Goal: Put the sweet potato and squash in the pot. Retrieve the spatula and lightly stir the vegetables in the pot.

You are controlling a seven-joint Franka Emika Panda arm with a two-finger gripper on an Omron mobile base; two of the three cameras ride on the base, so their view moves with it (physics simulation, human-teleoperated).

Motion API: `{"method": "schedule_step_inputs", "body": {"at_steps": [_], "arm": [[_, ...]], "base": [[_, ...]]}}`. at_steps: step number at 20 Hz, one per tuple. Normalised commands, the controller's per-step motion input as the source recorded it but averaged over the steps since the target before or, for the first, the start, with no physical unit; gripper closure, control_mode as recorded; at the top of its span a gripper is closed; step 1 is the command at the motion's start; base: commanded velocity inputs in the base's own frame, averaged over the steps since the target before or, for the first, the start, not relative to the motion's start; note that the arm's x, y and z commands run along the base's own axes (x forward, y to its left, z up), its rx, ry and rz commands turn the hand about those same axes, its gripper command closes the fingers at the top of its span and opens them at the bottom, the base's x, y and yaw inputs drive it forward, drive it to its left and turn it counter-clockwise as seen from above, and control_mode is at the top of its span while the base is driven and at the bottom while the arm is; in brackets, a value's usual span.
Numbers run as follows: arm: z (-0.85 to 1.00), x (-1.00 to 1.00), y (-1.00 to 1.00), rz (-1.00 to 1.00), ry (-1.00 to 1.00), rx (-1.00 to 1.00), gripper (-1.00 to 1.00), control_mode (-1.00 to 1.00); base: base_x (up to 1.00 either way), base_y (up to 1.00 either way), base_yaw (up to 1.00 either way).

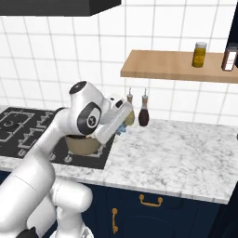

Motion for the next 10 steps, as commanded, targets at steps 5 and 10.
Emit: {"method": "schedule_step_inputs", "body": {"at_steps": [5, 10], "arm": [[0.00, 0.58, 0.51, 0.10, 0.40, -0.06, 1.00, -1.00], [0.00, 0.36, 0.50, 0.07, 0.32, -0.09, 1.00, -1.00]], "base": [[0.00, 0.00, 0.00], [0.00, 0.00, 0.00]]}}
